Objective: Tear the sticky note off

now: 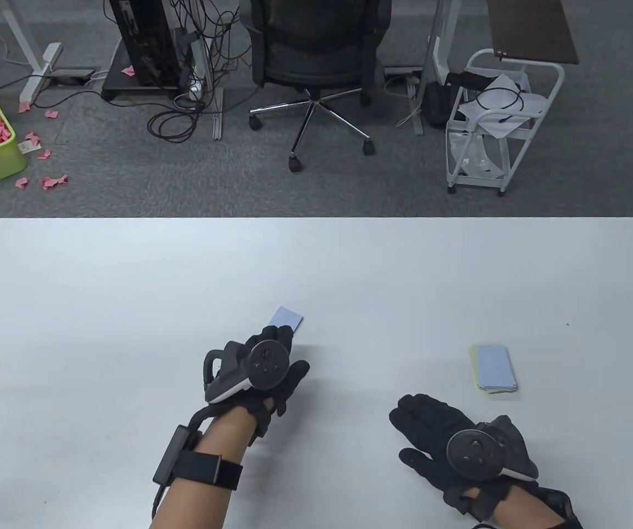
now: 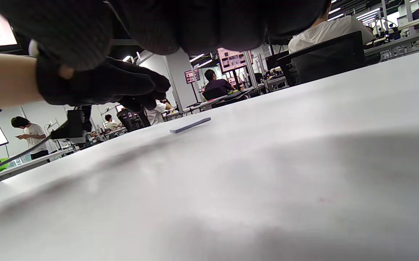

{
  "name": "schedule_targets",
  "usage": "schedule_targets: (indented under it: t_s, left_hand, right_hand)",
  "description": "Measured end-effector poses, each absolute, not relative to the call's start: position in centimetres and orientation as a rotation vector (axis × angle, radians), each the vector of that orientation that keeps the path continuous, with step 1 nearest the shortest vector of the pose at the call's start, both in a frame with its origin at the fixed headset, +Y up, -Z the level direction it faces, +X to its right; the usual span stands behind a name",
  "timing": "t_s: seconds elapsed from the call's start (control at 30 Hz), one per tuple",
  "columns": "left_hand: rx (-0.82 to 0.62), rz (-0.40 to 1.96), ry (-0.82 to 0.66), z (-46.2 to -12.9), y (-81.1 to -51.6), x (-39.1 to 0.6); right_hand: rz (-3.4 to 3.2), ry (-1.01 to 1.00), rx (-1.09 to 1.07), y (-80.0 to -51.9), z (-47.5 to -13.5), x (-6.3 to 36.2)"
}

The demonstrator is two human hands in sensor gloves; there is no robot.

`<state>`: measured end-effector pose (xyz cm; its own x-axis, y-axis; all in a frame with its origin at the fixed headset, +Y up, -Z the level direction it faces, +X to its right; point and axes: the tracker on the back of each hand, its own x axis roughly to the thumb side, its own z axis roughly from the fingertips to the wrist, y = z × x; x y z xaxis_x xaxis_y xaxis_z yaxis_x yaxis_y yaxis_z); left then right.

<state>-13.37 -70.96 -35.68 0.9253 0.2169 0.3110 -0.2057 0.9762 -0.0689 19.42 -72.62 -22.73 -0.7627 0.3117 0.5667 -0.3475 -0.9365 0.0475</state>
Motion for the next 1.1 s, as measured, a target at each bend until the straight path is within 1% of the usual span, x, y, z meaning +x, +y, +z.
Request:
schedule_targets:
  t_s: [0.17,0.3,0.4,0.47,0.5,0.6,0.73,0.9,1.1]
  left_hand:
    - [-0.098,0.182,-0.221,-39.5,-72.4,-13.4]
    - [-0.132,0.190,-0.134,-41.8,-73.9,-13.7]
    - [-0.147,0.149,-0.084,-43.3,-74.7,-13.7]
    - [-0.180,0.131,-0.053,-44.1,-75.3,-13.6]
    - [-0.224,0.129,-0.044,-44.6,-75.7,-13.4]
    - [-0.253,0.072,-0.023,-45.1,-75.9,-12.8]
    - [-0.172,0.055,-0.045,-45.1,-75.3,-12.2]
    - [-0.092,0.050,-0.058,-44.2,-74.8,-12.1]
    - [-0.028,0.160,-0.017,-42.6,-74.4,-12.2]
  right_hand:
    - [2.656,-0.077,0.799,-72.8,-22.9,20.0]
    - [2.658,-0.057,0.755,-73.0,-23.2,20.6]
    - [2.657,-0.049,0.725,-73.1,-23.5,21.0]
    - [2.652,-0.038,0.710,-73.2,-23.6,21.2]
    - [2.652,-0.028,0.705,-73.3,-23.7,21.3]
    - [2.653,-0.010,0.698,-73.6,-23.9,21.3]
    - [2.654,0.007,0.705,-73.8,-24.0,21.2]
    - [2.661,0.014,0.734,-73.9,-23.9,20.8]
    - [2.657,0.004,0.764,-73.7,-23.6,20.4]
